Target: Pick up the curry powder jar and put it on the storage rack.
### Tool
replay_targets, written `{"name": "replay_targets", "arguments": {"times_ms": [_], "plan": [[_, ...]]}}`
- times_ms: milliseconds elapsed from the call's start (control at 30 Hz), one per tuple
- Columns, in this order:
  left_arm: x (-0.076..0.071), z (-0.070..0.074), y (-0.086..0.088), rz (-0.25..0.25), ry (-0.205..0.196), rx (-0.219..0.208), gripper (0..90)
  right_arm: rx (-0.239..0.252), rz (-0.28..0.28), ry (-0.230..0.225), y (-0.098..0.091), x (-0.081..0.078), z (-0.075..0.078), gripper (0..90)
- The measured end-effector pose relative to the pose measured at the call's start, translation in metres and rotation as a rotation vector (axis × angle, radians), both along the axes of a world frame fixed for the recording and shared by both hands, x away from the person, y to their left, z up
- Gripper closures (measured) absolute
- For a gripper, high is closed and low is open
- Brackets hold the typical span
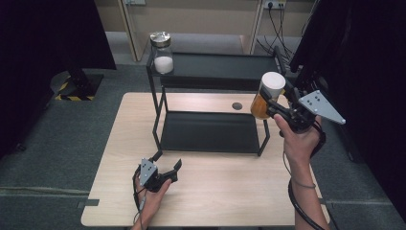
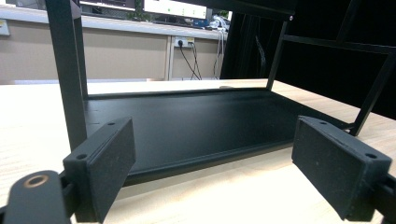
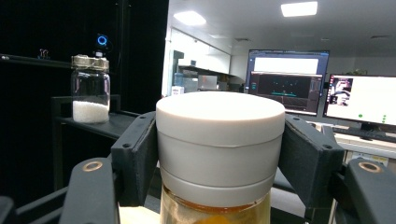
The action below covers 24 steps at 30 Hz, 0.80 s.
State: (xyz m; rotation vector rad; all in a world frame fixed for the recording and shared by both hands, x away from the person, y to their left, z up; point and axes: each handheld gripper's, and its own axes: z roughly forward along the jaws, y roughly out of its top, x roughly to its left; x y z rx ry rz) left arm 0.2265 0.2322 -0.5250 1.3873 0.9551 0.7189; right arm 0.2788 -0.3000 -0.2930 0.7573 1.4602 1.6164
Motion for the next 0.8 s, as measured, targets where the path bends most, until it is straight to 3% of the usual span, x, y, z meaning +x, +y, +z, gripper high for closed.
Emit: {"name": "replay_targets", "arguments": {"times_ms": [800], "plan": [[0.0, 0.0, 0.0, -0.003, 0.001, 0.002, 13.3, 0.016, -0.017, -0.01, 0.007, 0.018, 0.026, 33.9]]}}
